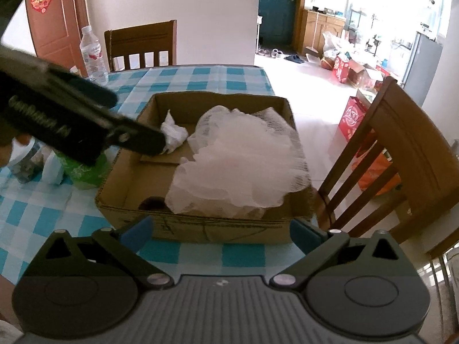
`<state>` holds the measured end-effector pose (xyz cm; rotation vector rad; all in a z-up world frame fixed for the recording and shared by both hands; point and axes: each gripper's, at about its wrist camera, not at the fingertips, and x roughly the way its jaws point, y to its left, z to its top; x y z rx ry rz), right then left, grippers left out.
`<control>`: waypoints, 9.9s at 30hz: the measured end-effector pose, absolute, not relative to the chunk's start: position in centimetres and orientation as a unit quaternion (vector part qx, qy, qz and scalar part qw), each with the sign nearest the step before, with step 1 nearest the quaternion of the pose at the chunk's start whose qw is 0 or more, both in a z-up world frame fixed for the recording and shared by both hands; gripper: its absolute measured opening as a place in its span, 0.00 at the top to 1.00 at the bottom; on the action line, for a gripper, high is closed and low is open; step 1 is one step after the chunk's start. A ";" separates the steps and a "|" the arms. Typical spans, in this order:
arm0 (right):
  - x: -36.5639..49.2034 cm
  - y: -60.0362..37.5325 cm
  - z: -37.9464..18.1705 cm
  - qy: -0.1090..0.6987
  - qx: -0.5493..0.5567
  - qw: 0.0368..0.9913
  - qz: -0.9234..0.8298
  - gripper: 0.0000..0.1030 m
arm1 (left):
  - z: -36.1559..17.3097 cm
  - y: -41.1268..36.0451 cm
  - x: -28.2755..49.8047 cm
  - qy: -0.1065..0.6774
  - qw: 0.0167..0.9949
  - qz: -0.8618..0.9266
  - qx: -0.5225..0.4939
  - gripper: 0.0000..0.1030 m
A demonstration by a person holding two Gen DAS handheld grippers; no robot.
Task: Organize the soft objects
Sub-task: 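Carry the bath puff into the box with the left tool while the right tool drops the hair tie in, then withdraw both tools from the box back over the table, then grasp the light-blue snowman toy with the left tool while the right tool grasps a beige cloth, then carry the snowman toy and beige cloth into the box and release both, then withdraw both tools from the box back over the table, then grasp the folded blue face masks with the right tool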
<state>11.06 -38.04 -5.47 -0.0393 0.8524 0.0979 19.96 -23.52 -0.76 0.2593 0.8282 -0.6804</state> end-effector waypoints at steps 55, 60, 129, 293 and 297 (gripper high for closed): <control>16.0 -7.7 -8.5 0.459 -0.126 0.857 0.198 0.00 | -6.2 9.1 19.2 0.449 0.873 -0.176 0.071 0.03; 17.1 -5.5 -9.0 0.450 -0.151 0.848 0.235 0.07 | -6.1 10.9 19.2 0.450 0.876 -0.160 0.062 0.03; 24.5 -0.1 -14.2 0.414 -0.256 0.822 0.296 0.60 | -12.6 1.9 38.5 0.541 0.765 -0.321 0.141 0.58; 14.8 -16.9 -6.6 0.457 -0.076 0.882 0.085 0.00 | -5.4 0.4 20.3 0.419 0.852 -0.274 0.156 0.03; 14.7 -15.6 -7.4 0.471 -0.082 0.874 0.082 0.00 | -6.6 0.1 20.8 0.424 0.839 -0.295 0.172 0.03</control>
